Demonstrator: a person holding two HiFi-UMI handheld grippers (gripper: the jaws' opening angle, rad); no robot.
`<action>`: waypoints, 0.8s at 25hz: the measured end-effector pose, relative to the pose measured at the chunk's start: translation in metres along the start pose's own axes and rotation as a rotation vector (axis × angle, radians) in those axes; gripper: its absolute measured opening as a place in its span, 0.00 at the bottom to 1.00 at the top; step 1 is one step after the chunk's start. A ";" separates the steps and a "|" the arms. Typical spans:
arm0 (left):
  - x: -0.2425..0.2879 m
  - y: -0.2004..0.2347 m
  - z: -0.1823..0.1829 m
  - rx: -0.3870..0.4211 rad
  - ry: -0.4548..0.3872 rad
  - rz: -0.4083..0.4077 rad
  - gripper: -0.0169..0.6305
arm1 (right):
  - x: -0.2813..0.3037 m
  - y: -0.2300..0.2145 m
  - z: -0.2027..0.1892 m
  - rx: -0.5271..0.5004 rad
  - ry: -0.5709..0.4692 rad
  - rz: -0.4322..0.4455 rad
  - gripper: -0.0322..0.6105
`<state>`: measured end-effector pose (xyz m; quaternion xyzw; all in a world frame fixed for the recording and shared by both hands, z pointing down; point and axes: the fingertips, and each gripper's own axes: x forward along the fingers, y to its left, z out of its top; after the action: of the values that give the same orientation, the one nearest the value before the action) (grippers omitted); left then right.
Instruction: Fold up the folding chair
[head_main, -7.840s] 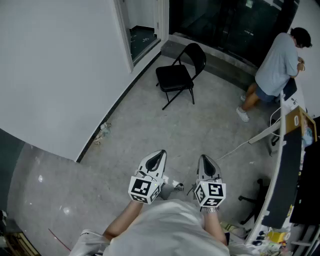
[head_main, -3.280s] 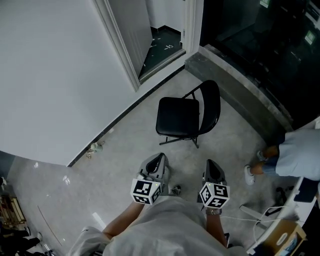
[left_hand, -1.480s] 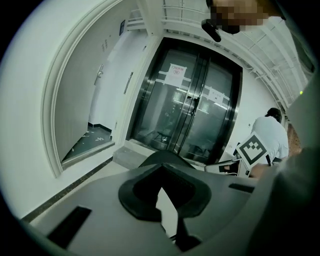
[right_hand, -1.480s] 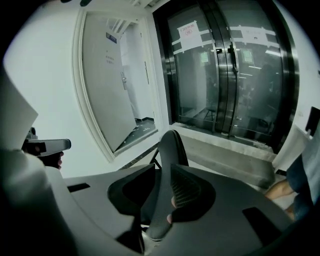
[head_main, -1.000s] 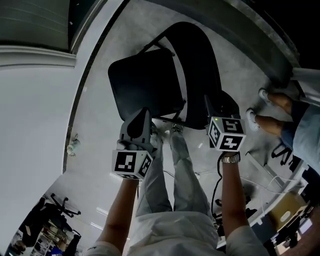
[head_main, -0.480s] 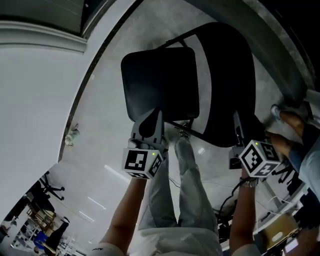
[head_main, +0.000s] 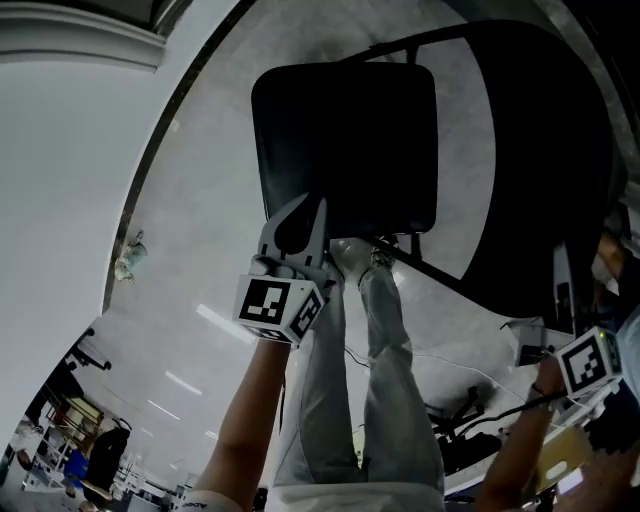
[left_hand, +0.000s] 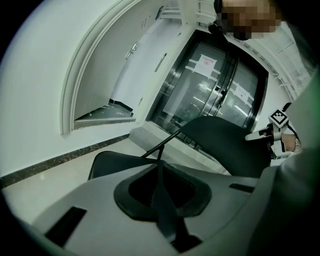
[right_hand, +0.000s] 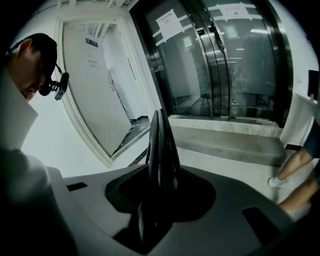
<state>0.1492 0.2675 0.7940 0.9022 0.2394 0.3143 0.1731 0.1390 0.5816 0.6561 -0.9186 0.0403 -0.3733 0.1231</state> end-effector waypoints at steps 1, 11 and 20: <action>0.002 0.011 -0.005 0.007 0.008 -0.007 0.05 | 0.001 0.000 -0.001 -0.002 -0.002 -0.001 0.25; 0.019 0.146 -0.065 -0.184 0.130 -0.031 0.33 | 0.002 -0.005 -0.004 -0.004 0.028 -0.060 0.25; 0.022 0.203 -0.124 -0.495 0.195 -0.136 0.41 | -0.005 -0.003 0.001 -0.028 0.037 -0.088 0.26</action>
<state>0.1488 0.1320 0.9905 0.7799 0.2307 0.4362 0.3851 0.1360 0.5859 0.6533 -0.9141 0.0074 -0.3947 0.0931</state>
